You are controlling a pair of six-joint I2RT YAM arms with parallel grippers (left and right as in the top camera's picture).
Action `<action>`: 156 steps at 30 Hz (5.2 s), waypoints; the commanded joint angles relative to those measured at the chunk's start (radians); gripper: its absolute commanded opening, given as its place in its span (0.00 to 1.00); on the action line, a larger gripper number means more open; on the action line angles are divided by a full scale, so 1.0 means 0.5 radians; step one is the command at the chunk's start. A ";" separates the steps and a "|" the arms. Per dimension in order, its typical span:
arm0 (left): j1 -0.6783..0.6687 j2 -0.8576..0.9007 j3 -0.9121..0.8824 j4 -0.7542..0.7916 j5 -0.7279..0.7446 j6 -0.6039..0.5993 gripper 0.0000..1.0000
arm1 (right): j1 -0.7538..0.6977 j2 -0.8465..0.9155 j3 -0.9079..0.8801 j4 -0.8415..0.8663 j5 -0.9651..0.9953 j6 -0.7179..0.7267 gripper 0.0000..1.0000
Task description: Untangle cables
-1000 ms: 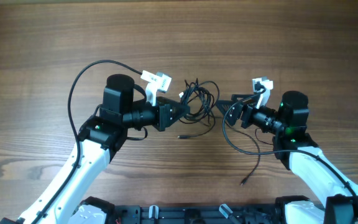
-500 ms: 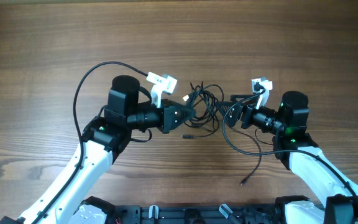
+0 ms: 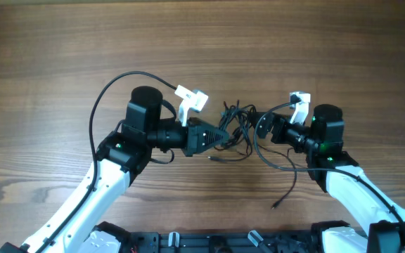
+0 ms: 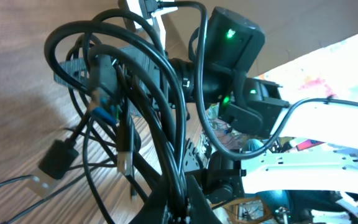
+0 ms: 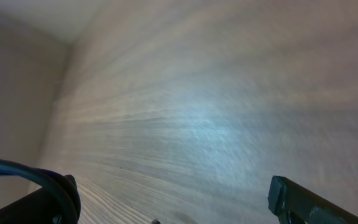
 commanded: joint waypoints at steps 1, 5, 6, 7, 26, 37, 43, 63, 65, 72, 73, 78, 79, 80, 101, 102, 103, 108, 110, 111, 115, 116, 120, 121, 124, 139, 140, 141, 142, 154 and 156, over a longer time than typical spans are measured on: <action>-0.007 -0.041 0.030 -0.085 0.253 0.071 0.04 | -0.044 0.018 0.009 -0.129 0.664 0.334 1.00; -0.007 -0.041 0.030 -0.108 0.241 0.070 0.04 | -0.044 0.018 0.009 -0.297 0.869 0.541 1.00; -0.007 -0.041 0.030 -0.108 0.213 0.069 0.04 | -0.044 0.018 0.009 -0.339 0.919 0.611 1.00; -0.007 -0.041 0.030 -0.112 0.159 0.069 0.04 | -0.044 0.018 0.009 -0.362 0.951 0.647 1.00; -0.005 -0.041 0.030 -0.140 -0.626 0.064 0.04 | -0.044 0.018 0.009 0.211 -0.052 -0.024 1.00; -0.002 -0.041 0.030 0.083 -0.495 -0.007 0.04 | -0.043 0.018 0.009 0.335 -0.420 -0.183 1.00; -0.089 -0.041 0.030 0.122 -0.291 -0.008 0.04 | -0.037 0.020 0.009 0.336 -0.430 -0.223 1.00; -0.152 -0.041 0.030 0.105 -0.576 -0.070 0.04 | -0.037 0.020 0.008 -0.153 0.639 0.468 1.00; -0.153 -0.041 0.030 0.117 -0.577 -0.098 0.04 | -0.037 0.020 0.008 -0.179 0.653 0.465 1.00; -0.230 -0.037 0.029 0.120 -0.597 -0.096 0.04 | -0.037 0.020 0.008 -0.136 0.580 0.532 1.00; -0.263 -0.037 0.029 0.120 -0.596 -0.081 0.04 | -0.037 0.020 0.008 -0.028 0.404 0.381 1.00; -0.389 -0.035 0.030 0.119 -0.681 0.031 0.04 | -0.037 0.020 0.007 0.133 0.156 0.200 1.00; -0.391 -0.035 0.029 0.119 -0.708 0.031 0.04 | -0.037 0.020 0.007 0.117 0.185 0.201 1.00; -0.391 -0.035 0.030 0.119 -0.743 0.030 0.04 | -0.037 0.020 0.005 0.110 0.210 0.203 1.00; -0.385 -0.062 0.030 0.037 -1.807 0.013 0.04 | -0.037 0.020 0.005 0.406 -0.626 -0.385 1.00; -0.385 -0.076 0.030 0.038 -1.766 0.053 0.04 | -0.037 0.020 0.005 0.407 -0.626 -0.386 1.00; -0.385 -0.093 0.030 0.045 -1.711 0.081 0.04 | -0.037 0.020 0.005 0.407 -0.628 -0.385 1.00; -0.385 -0.178 0.030 0.062 -1.450 0.208 0.04 | -0.037 0.020 0.005 0.440 -0.809 -0.513 1.00; -0.385 -0.204 0.030 0.068 -1.368 0.220 0.04 | -0.037 0.020 0.005 0.459 -0.857 -0.539 1.00; -0.385 -0.214 0.030 0.076 -1.322 0.220 0.04 | -0.037 0.020 0.005 0.458 -0.856 -0.539 0.99; -0.385 -0.224 0.030 0.077 -1.166 0.220 0.04 | -0.036 0.020 0.005 0.479 -0.877 -0.539 0.94; -0.385 -0.224 0.030 0.075 -1.162 0.220 0.04 | -0.037 0.020 0.005 0.487 -0.903 -0.540 0.91; -0.385 -0.224 0.030 0.076 -1.159 0.220 0.04 | -0.036 0.020 0.005 0.518 -0.961 -0.542 0.68; -0.385 -0.224 0.030 0.076 -1.160 0.220 0.04 | -0.037 0.020 0.005 0.518 -0.960 -0.543 0.59; -0.385 -0.224 0.030 0.085 -1.192 0.221 0.04 | -0.037 0.020 0.005 0.517 -0.961 -0.538 0.32; -0.385 -0.217 0.030 0.059 -1.839 0.277 0.04 | -0.037 0.020 0.005 0.644 -1.278 -0.530 0.04; -0.388 -0.210 0.030 0.049 -1.836 0.298 0.04 | -0.037 0.020 0.005 0.690 -1.357 -0.530 0.04; -0.388 -0.201 0.030 0.037 -1.830 0.314 0.04 | -0.037 0.020 0.005 0.725 -1.413 -0.529 0.04; -0.387 -0.189 0.030 0.034 -1.798 0.327 0.04 | -0.037 0.020 0.005 0.752 -1.437 -0.529 0.04; -0.426 -0.040 0.030 0.075 -1.226 0.350 0.04 | -0.037 0.020 0.005 0.757 -1.346 -0.419 0.04; -0.488 -0.033 0.030 0.076 -1.205 0.439 0.04 | -0.037 0.020 0.005 0.747 -1.237 -0.364 0.04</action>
